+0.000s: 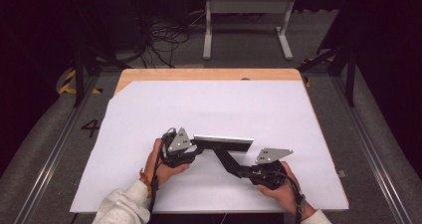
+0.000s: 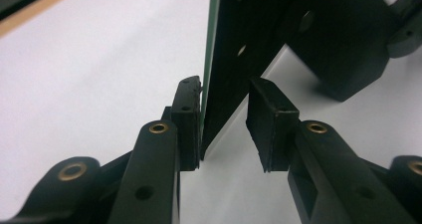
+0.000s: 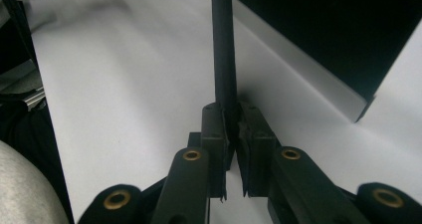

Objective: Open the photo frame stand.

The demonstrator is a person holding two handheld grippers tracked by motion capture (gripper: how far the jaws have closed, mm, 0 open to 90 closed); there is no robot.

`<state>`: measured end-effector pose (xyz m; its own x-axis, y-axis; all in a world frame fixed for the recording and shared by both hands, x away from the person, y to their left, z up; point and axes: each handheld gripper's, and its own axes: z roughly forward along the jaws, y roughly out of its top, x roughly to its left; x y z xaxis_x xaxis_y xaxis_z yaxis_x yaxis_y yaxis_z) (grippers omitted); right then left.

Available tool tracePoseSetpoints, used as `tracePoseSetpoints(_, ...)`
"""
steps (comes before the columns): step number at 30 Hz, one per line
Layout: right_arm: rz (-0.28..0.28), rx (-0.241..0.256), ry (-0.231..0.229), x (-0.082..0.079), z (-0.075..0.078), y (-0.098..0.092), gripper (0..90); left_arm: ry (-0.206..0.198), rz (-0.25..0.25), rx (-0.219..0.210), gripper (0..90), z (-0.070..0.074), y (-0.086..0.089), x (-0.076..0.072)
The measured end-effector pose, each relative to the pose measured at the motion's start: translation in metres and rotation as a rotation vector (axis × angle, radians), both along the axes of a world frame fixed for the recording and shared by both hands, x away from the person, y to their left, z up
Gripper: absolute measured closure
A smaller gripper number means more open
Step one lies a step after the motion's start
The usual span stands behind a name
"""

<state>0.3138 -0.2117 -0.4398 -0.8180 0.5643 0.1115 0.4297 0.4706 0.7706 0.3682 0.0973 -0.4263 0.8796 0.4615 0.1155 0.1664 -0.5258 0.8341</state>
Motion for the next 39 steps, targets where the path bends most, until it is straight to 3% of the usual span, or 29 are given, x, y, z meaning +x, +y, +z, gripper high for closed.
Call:
tracePoseSetpoints(7,0.005,0.02,-0.011,-0.002,0.009,-0.005,84.1,-0.019,-0.014,-0.046,65.1,0.01,0.006,-0.004)
tracePoseSetpoints(13,0.01,0.014,-0.016,0.0,0.011,-0.003,82.8,-0.012,-0.02,0.001,64.3,0.003,0.0,0.0)
tracePoseSetpoints(17,-0.002,0.019,-0.035,0.001,0.014,-0.004,82.0,0.017,-0.021,0.01,64.9,-0.003,-0.001,0.003)
tracePoseSetpoints(21,-0.01,0.031,-0.052,0.001,0.017,-0.007,81.4,0.001,-0.021,0.012,64.7,-0.004,-0.001,0.003)
tracePoseSetpoints(26,-0.092,0.043,-0.205,-0.005,0.034,-0.02,84.0,-0.026,-0.016,0.0,63.1,-0.002,-0.001,0.002)
tracePoseSetpoints(30,-0.145,0.065,-0.193,0.001,0.036,-0.027,79.7,-0.041,-0.016,-0.013,63.3,-0.001,-0.001,0.001)
tracePoseSetpoints(33,-0.187,0.069,-0.193,0.007,0.034,-0.026,68.7,-0.041,-0.026,-0.013,65.1,0.0,-0.002,0.0)
tracePoseSetpoints(39,-0.203,0.065,-0.221,0.014,0.032,-0.019,70.9,-0.034,-0.017,-0.014,67.2,0.0,-0.001,-0.001)
